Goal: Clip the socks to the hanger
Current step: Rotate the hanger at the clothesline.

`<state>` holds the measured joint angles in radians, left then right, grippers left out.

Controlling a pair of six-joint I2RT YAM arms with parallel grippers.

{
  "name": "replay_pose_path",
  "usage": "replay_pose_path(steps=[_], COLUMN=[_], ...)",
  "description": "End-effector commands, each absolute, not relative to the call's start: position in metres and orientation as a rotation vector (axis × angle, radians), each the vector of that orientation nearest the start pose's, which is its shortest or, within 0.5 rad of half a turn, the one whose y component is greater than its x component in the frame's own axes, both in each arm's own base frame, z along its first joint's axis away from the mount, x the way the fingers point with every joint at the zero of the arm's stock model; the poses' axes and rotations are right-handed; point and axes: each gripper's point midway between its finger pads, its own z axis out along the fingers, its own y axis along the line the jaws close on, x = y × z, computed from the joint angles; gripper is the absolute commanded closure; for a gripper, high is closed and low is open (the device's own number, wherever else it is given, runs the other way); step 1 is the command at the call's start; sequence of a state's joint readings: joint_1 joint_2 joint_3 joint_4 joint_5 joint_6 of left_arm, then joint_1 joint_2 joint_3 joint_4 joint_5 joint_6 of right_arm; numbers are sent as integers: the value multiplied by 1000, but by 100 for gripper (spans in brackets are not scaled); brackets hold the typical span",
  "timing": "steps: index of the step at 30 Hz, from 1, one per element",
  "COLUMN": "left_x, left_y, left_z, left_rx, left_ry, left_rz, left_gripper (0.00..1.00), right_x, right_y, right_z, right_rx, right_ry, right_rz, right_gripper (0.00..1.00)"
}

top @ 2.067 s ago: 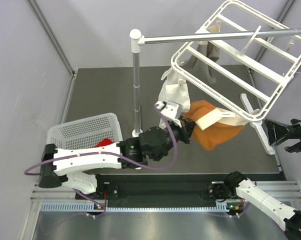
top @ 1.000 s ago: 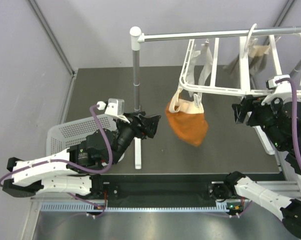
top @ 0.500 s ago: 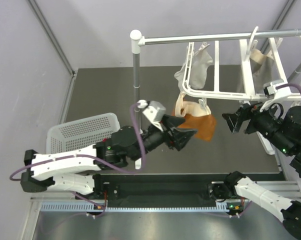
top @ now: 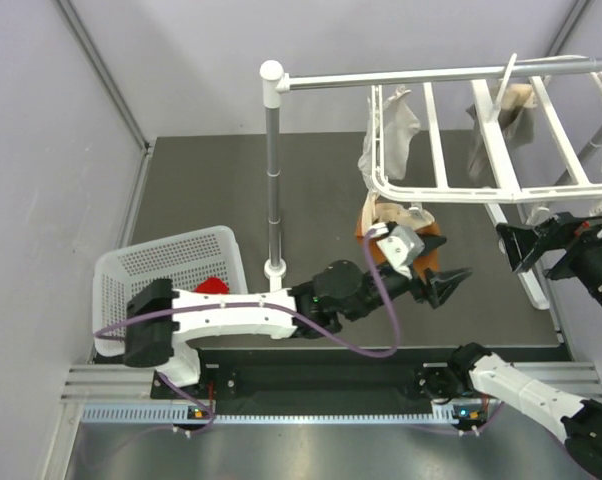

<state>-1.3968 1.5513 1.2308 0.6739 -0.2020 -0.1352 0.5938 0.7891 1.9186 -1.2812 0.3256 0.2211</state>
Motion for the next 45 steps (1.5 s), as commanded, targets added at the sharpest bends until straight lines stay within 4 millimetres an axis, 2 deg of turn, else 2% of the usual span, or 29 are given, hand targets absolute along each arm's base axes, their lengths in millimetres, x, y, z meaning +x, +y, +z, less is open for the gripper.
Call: replay_pose_path(steps=[1,3,4,7,11,14,18,26,27,29,31,35,38,45], left_x=[159,182,189,203,207,205,206,215,213,210,205,196,185,160], left_y=[-503,-495,-496,-486,-474,-467,-459,-418,-412,-409,-407,-406,-406,-418], left_z=[424,425,413,406,398,399,401,412,419,417,424,422,429,445], left_rx=[449,343,348,321,312,315,322,268,255,259,261,264,265,353], left_ry=[1137,1214,1258,1296,1325,1326,1330,1332,1323,1323,1309,1349,1346,1370], left_rz=[-1018,-905,-854,-761,-736,-735,-708,-658,-674,-689,-731,-810,-914,-1076], left_gripper=[25,22,21,21,20,19,18,19,18,19,19,20,21,22], right_x=[134,134,133,133,142,143,145,138,138,140,143,140,143,148], right_y=[18,15,15,18,26,36,37,50,51,54,58,80,88,79], right_z=[467,473,476,480,476,481,486,485,483,480,483,486,486,488], right_rx=[-44,-41,-50,-74,-108,-156,-156,-208,-216,-218,-214,-270,-277,-238], right_ry=[1771,1754,1741,1711,1708,1668,1646,1647,1651,1648,1629,1589,1578,1563], right_rz=[234,226,226,242,234,276,280,356,358,365,387,499,531,488], right_gripper=[2,1,1,0,2,4,9,15,15,16,20,25,28,33])
